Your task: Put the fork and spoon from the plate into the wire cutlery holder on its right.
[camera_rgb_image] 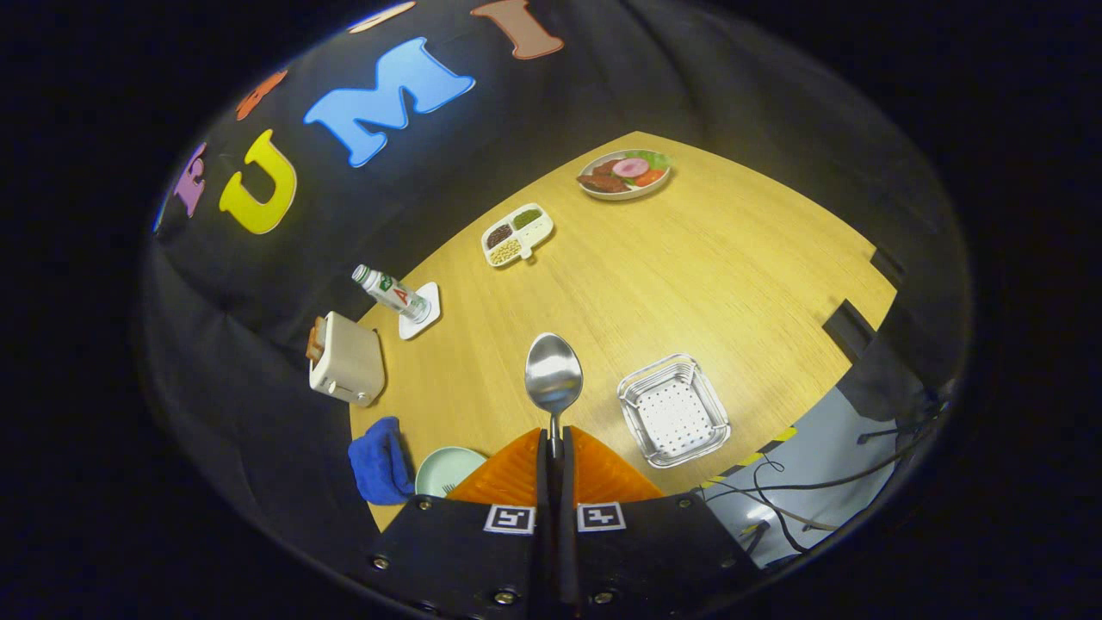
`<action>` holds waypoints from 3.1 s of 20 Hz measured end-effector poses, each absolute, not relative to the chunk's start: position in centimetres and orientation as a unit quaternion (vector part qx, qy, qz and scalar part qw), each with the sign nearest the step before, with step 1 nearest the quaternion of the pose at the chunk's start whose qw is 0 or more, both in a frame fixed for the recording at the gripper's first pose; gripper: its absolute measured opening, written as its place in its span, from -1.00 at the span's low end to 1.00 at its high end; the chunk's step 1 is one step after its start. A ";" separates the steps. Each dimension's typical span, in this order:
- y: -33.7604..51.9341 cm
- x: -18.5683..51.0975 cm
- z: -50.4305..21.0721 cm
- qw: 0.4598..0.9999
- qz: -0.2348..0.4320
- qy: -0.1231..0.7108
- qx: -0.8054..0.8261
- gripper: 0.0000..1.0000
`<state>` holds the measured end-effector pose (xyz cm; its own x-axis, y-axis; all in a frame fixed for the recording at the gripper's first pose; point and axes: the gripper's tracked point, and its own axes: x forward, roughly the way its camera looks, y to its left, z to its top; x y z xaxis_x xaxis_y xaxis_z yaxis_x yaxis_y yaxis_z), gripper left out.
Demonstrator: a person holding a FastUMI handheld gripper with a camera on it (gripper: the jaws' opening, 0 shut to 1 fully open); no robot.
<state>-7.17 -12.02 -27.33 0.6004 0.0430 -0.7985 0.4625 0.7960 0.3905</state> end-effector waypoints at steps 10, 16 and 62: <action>-15.7 -11.5 -29.9 0.814 -0.173 0.450 0.322 -0.92; -15.4 -12.9 -32.0 0.792 -0.181 0.479 0.331 -0.92; -16.4 -10.5 -31.8 0.787 -0.211 0.492 0.307 -0.74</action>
<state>-10.55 -16.38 -31.78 0.4259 -0.0302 -0.9043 0.6341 0.7229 0.2745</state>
